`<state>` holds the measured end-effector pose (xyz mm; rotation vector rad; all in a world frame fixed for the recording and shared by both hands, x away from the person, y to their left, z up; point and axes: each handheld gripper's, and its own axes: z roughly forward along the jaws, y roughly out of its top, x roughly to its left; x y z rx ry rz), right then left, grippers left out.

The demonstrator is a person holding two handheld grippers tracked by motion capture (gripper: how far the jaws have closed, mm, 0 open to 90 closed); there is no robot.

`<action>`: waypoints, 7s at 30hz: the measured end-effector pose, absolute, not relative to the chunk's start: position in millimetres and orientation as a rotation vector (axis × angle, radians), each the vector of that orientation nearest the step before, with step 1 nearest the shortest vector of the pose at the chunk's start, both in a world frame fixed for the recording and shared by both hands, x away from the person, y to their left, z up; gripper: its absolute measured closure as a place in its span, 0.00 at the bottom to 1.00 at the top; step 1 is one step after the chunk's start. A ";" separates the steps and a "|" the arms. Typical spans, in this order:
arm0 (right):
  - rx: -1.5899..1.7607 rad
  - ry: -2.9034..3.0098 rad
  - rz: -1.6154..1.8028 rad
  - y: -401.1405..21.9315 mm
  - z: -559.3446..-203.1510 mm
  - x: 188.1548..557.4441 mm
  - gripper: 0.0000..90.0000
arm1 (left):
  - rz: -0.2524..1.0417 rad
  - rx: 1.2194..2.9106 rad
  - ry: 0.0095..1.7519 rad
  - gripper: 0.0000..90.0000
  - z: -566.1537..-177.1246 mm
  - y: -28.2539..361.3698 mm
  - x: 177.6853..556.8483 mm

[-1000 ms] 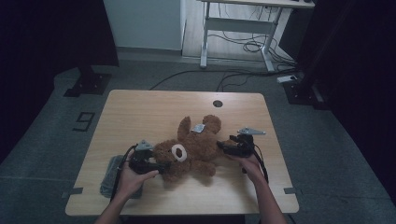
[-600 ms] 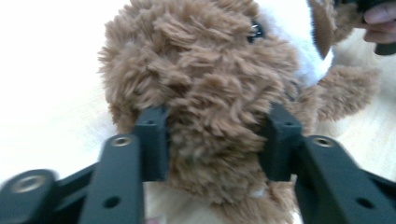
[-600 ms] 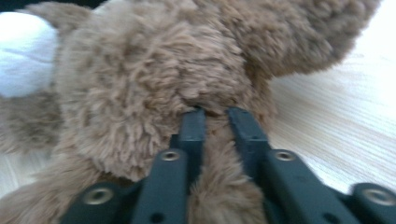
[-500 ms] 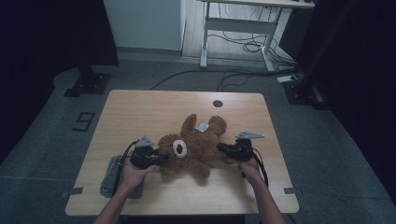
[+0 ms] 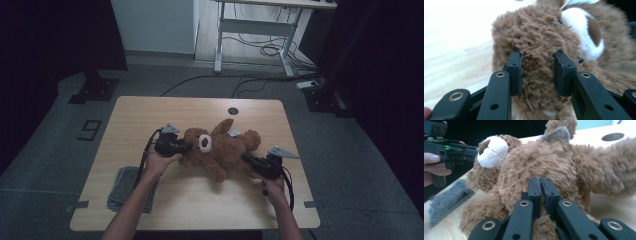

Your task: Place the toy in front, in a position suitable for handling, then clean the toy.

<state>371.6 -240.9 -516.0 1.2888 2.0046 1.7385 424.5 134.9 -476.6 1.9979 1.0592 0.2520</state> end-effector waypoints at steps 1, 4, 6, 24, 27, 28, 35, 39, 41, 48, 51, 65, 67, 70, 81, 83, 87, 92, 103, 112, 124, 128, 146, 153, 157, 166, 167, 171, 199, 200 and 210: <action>1.285 1.998 1.744 -240.6 -517.8 370.7 0.93 | 0.243 1.993 1.075 0.69 -480.6 138.5 425.3; 1.270 2.004 1.725 -238.2 -520.1 369.2 0.85 | 0.215 1.934 1.106 0.68 -483.6 150.1 422.5; 1.256 2.010 1.703 -237.3 -519.9 368.6 0.77 | 0.244 1.929 1.109 0.66 -479.7 154.9 417.2; 1.288 2.039 1.513 -234.2 -525.0 347.6 0.29 | 0.468 2.014 1.175 0.31 -486.7 190.6 324.6; 1.300 2.059 1.471 -231.0 -532.8 348.9 0.30 | 0.472 2.005 1.206 0.29 -492.7 199.9 316.2; 1.300 2.067 1.462 -230.8 -534.6 348.8 0.32 | 0.464 2.004 1.222 0.29 -495.7 203.9 313.7; 1.310 2.105 1.443 -230.8 -544.9 347.3 0.48 | 0.437 2.013 1.264 0.25 -509.4 211.8 308.7; 1.316 2.120 1.437 -232.0 -546.9 347.0 0.48 | 0.480 2.017 1.282 0.24 -516.2 214.5 300.0; 1.309 2.119 1.436 -232.0 -546.8 347.3 0.48 | 0.491 2.045 1.298 0.24 -521.8 215.1 299.4; 1.315 2.120 1.437 -232.7 -547.0 344.7 0.48 | 0.550 2.111 1.332 0.28 -538.4 211.1 295.5; 1.319 2.121 1.441 -233.2 -548.2 344.1 0.48 | 0.561 2.105 1.335 0.31 -539.9 213.8 295.3; 1.329 2.118 1.467 -234.2 -550.3 345.5 0.49 | 0.566 1.953 1.311 0.84 -528.9 236.6 287.6; 1.327 2.119 1.467 -234.4 -550.3 345.4 0.49 | 0.569 1.916 1.290 0.85 -522.3 237.4 284.4; 1.322 2.118 1.466 -234.2 -550.5 344.0 0.49 | 0.604 1.873 1.265 0.86 -511.6 236.3 278.2; 1.294 2.136 1.475 -235.8 -550.3 343.6 0.53 | 0.600 1.813 1.221 0.87 -501.1 232.9 272.9; 1.288 2.141 1.478 -236.2 -550.4 343.9 0.53 | 0.592 1.807 1.216 0.87 -499.8 232.5 272.8; 1.251 2.154 1.473 -236.5 -550.3 344.1 0.58 | 0.589 1.807 1.189 0.87 -494.6 228.4 271.1; 1.198 2.159 1.454 -236.2 -547.9 346.3 0.65 | 0.595 1.804 1.130 0.87 -484.2 217.4 271.2; 1.217 2.133 1.482 -237.0 -546.9 346.1 0.63 | 0.547 1.845 0.964 0.87 -464.9 161.2 291.1; 1.216 2.121 1.535 -239.9 -545.9 350.0 0.64 | 0.528 1.952 0.828 0.87 -454.8 71.4 335.1; 1.234 2.092 1.588 -244.8 -543.7 349.9 0.66 | 0.479 2.017 0.858 0.87 -473.2 22.5 374.2; 1.237 2.098 1.597 -247.1 -542.9 350.6 0.66 | 0.494 2.018 0.901 0.87 -476.1 48.3 370.6; 1.234 2.106 1.615 -248.0 -543.4 352.4 0.66 | 0.562 1.914 1.029 0.88 -475.5 139.1 343.7; 1.240 2.114 1.605 -249.2 -543.5 350.7 0.66 | 0.540 1.936 0.915 0.88 -449.5 102.3 342.4; 1.256 2.103 1.620 -250.9 -543.3 353.7 0.66 | 0.520 1.962 0.831 0.88 -435.6 62.5 349.6; 1.262 2.102 1.633 -251.5 -544.6 352.8 0.66 | 0.305 2.044 0.766 0.88 -456.2 -24.9 365.4; 1.266 2.098 1.639 -251.3 -544.4 352.7 0.66 | 0.295 2.058 0.768 0.88 -462.0 -31.7 366.0; 1.274 2.102 1.639 -251.5 -543.9 351.7 0.66 | 0.266 2.088 0.776 0.87 -481.8 -41.7 368.4; 1.250 2.132 1.644 -255.3 -545.2 351.4 0.66 | 0.422 1.952 0.959 0.88 -454.0 103.7 352.2; 1.251 2.131 1.645 -255.4 -545.2 351.5 0.66 | 0.410 1.955 0.934 0.88 -451.7 96.0 352.1; 1.275 2.115 1.651 -257.1 -545.1 350.6 0.66 | 0.272 2.043 0.716 0.88 -452.6 -36.4 351.9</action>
